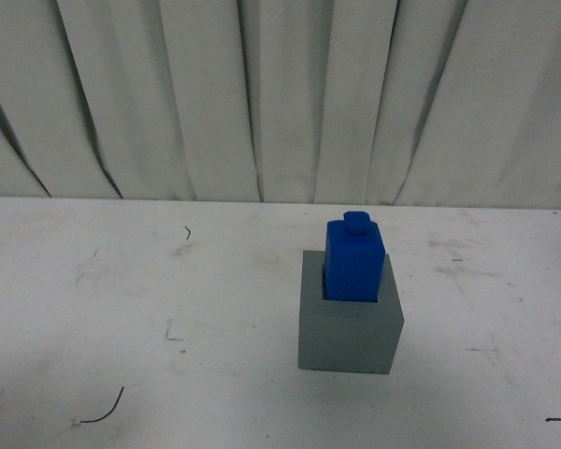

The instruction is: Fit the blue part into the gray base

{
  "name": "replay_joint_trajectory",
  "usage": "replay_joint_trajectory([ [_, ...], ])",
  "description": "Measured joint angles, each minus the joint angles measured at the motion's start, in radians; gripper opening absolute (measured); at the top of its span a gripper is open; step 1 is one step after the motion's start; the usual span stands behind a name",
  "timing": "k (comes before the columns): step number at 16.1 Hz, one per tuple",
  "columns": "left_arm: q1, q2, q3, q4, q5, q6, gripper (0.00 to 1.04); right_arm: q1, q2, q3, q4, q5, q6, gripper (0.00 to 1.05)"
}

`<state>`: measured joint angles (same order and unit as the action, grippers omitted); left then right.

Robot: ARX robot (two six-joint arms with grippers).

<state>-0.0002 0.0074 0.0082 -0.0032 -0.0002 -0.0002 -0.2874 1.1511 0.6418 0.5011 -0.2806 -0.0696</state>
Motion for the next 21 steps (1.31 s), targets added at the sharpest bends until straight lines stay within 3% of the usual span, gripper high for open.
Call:
replay_joint_trajectory([
  [2, 0.0, 0.0, 0.0, 0.0, 0.0, 0.0, 0.98, -0.039, -0.225, -0.185, -0.067, -0.027, 0.041, 0.53],
  [4, 0.0, 0.0, 0.0, 0.0, 0.0, 0.0, 0.98, -0.034, -0.294, -0.237, -0.087, -0.042, 0.045, 0.46],
  [7, 0.0, 0.0, 0.0, 0.0, 0.0, 0.0, 0.98, 0.05, -0.5, -0.396, -0.086, 0.039, 0.052, 0.09],
  [8, 0.0, 0.0, 0.0, 0.0, 0.0, 0.0, 0.98, 0.075, -0.526, -0.426, -0.088, 0.066, 0.051, 0.02],
  [13, 0.0, 0.0, 0.0, 0.0, 0.0, 0.0, 0.98, 0.176, -0.677, -0.535, -0.134, 0.169, 0.056, 0.02],
  [15, 0.0, 0.0, 0.0, 0.0, 0.0, 0.0, 0.98, 0.29, -0.739, -0.565, -0.169, 0.265, 0.058, 0.02],
  [21, 0.0, 0.0, 0.0, 0.0, 0.0, 0.0, 0.98, 0.287, -0.869, -0.611, -0.242, 0.281, 0.059, 0.02],
])
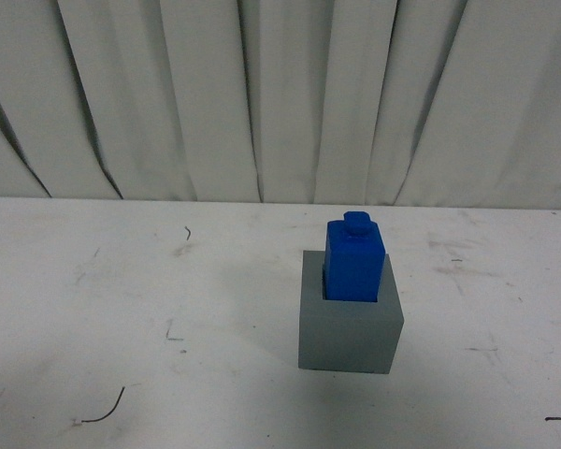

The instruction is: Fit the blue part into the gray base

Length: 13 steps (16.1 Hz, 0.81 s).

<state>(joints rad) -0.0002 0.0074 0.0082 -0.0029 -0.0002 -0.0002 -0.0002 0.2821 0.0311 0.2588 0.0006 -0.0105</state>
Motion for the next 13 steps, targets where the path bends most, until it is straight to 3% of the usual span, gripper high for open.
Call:
replay_joint_trajectory([
  [6, 0.0, 0.0, 0.0, 0.0, 0.0, 0.0, 0.98, 0.0, -0.106, -0.018, -0.081, 0.0, 0.0, 0.02],
  [7, 0.0, 0.0, 0.0, 0.0, 0.0, 0.0, 0.98, 0.0, -0.137, -0.017, -0.125, 0.0, 0.001, 0.02],
  [8, 0.0, 0.0, 0.0, 0.0, -0.001, 0.0, 0.98, 0.0, -0.246, -0.018, -0.267, 0.0, 0.002, 0.02],
  [13, 0.0, 0.0, 0.0, 0.0, 0.0, 0.0, 0.98, 0.0, -0.278, -0.018, -0.263, 0.0, 0.003, 0.02],
])
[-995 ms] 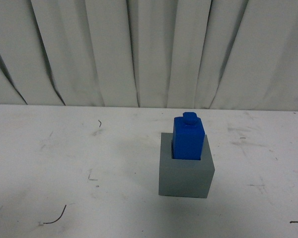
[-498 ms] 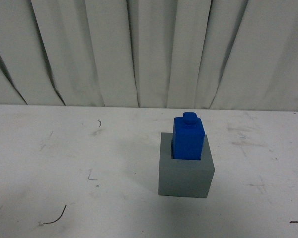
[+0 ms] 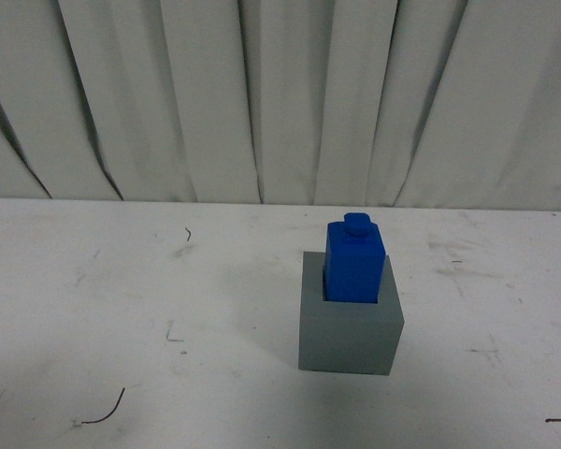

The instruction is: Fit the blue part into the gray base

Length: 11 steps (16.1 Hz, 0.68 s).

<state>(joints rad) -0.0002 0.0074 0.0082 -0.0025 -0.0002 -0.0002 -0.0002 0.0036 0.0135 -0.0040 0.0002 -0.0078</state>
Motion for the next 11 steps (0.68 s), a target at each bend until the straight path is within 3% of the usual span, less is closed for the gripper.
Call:
replay_joint_trajectory([
  [7, 0.0, 0.0, 0.0, 0.0, 0.0, 0.0, 0.98, 0.0, 0.0, 0.0, 0.0, 0.0, 0.0, 0.02],
  [8, 0.0, 0.0, 0.0, 0.0, 0.0, 0.0, 0.98, 0.0, 0.0, 0.0, 0.0, 0.0, 0.0, 0.07],
  [11, 0.0, 0.0, 0.0, 0.0, 0.0, 0.0, 0.98, 0.0, 0.0, 0.0, 0.0, 0.0, 0.0, 0.36],
])
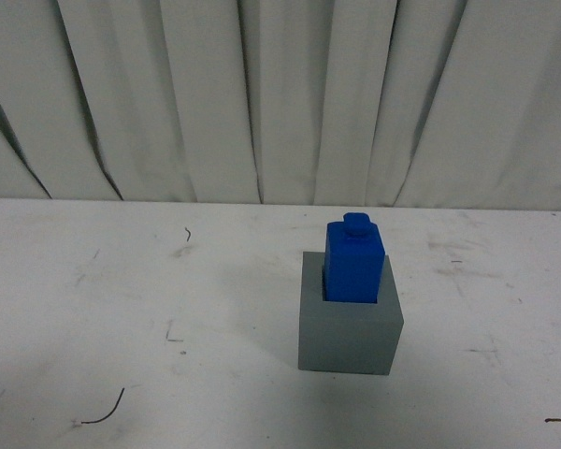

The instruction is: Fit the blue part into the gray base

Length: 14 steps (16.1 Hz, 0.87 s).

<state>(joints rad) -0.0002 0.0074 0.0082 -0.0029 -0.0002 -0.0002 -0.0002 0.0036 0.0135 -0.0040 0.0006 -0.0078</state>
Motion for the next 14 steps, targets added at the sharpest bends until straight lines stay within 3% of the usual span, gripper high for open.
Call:
replay_joint_trajectory([
  [1, 0.0, 0.0, 0.0, 0.0, 0.0, 0.0, 0.98, 0.0, 0.0, 0.0, 0.0, 0.0, 0.0, 0.44],
  [4, 0.0, 0.0, 0.0, 0.0, 0.0, 0.0, 0.98, 0.0, 0.0, 0.0, 0.0, 0.0, 0.0, 0.88],
  [5, 0.0, 0.0, 0.0, 0.0, 0.0, 0.0, 0.98, 0.0, 0.0, 0.0, 0.0, 0.0, 0.0, 0.97],
  [14, 0.0, 0.0, 0.0, 0.0, 0.0, 0.0, 0.98, 0.0, 0.0, 0.0, 0.0, 0.0, 0.0, 0.98],
])
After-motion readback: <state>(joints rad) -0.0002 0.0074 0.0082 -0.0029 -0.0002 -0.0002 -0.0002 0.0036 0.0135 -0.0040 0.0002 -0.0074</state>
